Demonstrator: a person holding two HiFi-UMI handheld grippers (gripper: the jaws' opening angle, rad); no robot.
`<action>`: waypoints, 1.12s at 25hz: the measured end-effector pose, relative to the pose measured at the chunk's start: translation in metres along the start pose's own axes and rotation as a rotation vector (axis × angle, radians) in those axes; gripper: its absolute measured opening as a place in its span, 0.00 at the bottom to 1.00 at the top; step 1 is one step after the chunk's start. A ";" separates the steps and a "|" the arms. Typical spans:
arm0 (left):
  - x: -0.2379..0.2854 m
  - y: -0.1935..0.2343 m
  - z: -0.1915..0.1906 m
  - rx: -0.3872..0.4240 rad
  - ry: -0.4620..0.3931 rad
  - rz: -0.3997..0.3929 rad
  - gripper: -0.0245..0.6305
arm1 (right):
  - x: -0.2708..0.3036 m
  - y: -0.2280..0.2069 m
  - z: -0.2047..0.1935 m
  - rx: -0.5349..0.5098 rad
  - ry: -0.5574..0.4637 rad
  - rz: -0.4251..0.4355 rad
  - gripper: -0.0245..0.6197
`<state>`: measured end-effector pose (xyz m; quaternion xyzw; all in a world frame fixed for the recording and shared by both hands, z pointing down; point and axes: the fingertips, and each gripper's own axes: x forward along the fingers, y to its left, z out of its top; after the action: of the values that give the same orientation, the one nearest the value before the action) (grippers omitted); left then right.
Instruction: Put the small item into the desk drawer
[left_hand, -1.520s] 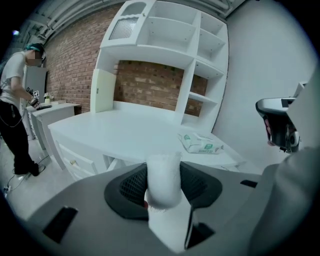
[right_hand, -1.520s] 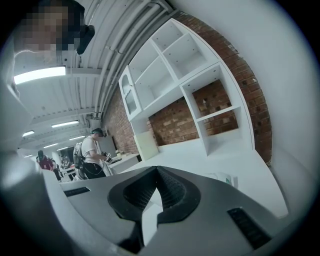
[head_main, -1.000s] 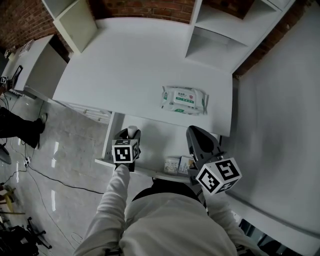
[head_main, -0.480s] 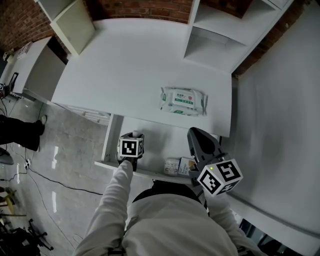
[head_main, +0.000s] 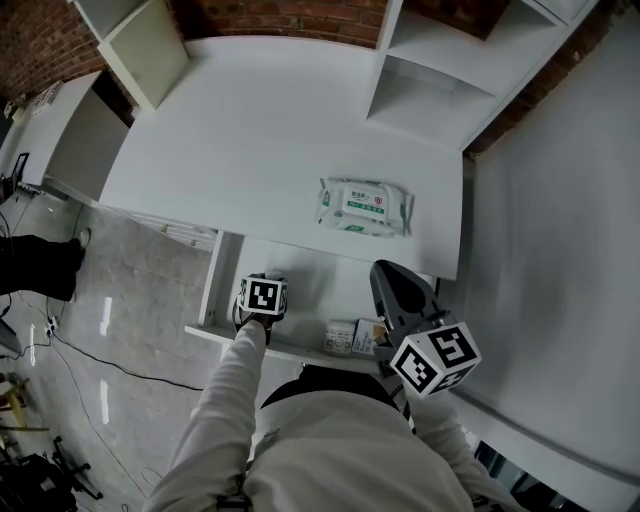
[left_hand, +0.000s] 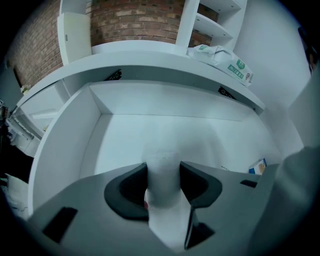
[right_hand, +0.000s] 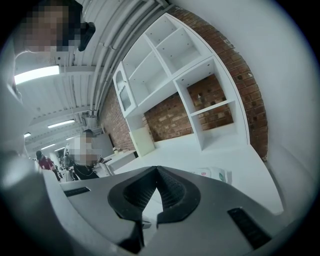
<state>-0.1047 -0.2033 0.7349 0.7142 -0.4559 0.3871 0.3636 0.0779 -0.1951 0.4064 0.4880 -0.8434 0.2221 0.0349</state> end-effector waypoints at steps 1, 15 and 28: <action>0.001 0.000 -0.002 -0.002 0.011 -0.001 0.33 | 0.000 -0.001 0.000 -0.001 0.001 -0.003 0.08; -0.012 -0.002 0.001 0.000 0.051 0.009 0.34 | -0.001 -0.004 -0.005 0.011 0.017 0.002 0.08; -0.038 0.009 0.025 -0.057 -0.058 0.022 0.39 | 0.006 0.008 -0.008 0.013 0.024 0.044 0.08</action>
<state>-0.1180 -0.2136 0.6920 0.7093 -0.4849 0.3572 0.3661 0.0672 -0.1931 0.4125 0.4669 -0.8520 0.2341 0.0371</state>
